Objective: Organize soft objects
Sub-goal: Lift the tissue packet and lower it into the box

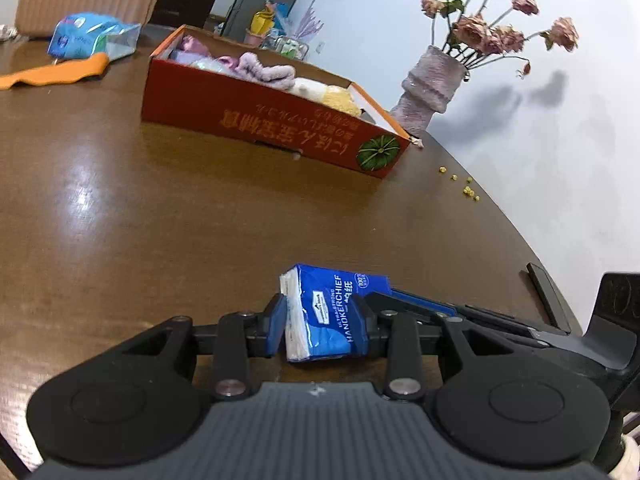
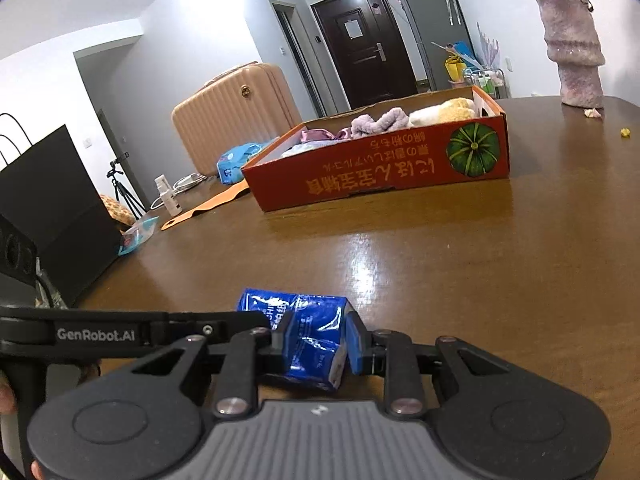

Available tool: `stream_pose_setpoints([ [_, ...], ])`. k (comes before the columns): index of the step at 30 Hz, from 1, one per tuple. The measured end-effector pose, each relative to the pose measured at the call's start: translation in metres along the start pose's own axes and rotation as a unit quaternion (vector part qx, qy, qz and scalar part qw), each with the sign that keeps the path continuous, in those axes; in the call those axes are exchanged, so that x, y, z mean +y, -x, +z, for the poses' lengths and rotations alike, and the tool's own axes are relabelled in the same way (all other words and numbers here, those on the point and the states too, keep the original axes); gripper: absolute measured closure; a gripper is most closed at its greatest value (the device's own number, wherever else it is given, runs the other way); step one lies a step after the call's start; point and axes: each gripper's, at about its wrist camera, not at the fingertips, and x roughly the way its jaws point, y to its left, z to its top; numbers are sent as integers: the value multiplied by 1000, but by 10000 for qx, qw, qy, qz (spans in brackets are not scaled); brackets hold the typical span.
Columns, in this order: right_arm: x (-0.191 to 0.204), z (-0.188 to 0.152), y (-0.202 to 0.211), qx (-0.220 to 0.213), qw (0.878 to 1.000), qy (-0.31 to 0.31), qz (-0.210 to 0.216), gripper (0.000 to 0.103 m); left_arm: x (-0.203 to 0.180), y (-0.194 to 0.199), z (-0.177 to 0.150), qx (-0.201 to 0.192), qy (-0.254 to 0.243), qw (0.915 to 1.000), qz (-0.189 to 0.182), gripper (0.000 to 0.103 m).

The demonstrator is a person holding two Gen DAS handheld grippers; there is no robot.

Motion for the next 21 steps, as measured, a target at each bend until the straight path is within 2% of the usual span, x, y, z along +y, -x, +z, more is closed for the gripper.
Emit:
stream_pose_setpoints([
  [4,0,-4,3,17,10000,-31,-53,74,5,5,-1,-48,31,9999,-104,69],
  [7,-3,-3,-1,72,9998,-149,69,75,9,-1,-1,35,91,9997,-208,78],
  [11,-4,11,0,-122,9998,-117,-106,83,8,-5,14,-72,130,9995,-282,82],
  [14,-5,43,4,-489,9987,30,-161,83,-2,-7,47,-384,-107,9982,-446,82],
  [17,-7,90,-1,-883,9949,386,-294,83,-9,-19,95,-580,-280,9957,-664,82],
  [21,-16,156,-23,-1064,9890,850,-580,83,-10,-66,160,-465,-126,9950,-872,82],
])
